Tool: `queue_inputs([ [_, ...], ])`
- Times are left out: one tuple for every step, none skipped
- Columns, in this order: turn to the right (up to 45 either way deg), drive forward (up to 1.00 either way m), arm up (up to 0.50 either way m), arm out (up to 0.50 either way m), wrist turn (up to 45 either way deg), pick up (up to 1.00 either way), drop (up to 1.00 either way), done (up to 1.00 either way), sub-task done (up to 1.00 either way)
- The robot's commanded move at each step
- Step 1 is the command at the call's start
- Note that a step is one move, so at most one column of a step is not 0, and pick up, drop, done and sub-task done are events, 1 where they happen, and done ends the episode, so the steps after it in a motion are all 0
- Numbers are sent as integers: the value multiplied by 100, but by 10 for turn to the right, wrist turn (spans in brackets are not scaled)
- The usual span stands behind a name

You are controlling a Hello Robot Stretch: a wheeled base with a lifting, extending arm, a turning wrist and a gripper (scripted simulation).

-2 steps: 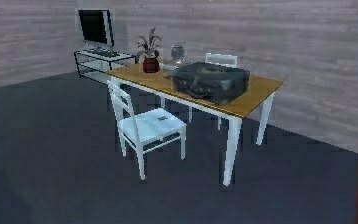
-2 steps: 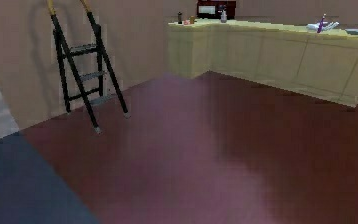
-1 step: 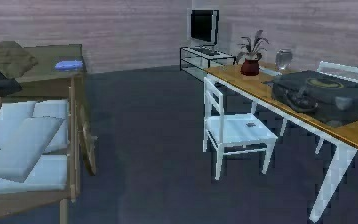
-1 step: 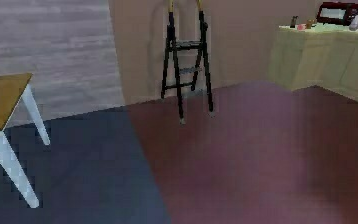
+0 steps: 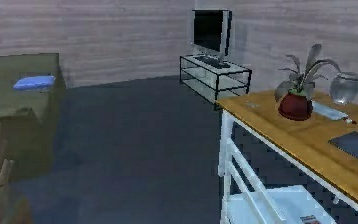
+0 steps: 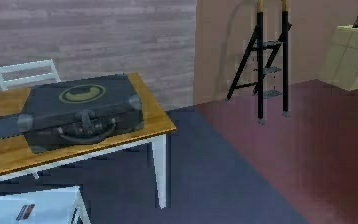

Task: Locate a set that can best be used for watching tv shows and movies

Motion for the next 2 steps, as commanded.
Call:
queue_inputs([
  [-60,0,0,0,0,0,0,0,0],
  [0,50,0,0,0,0,0,0,0],
])
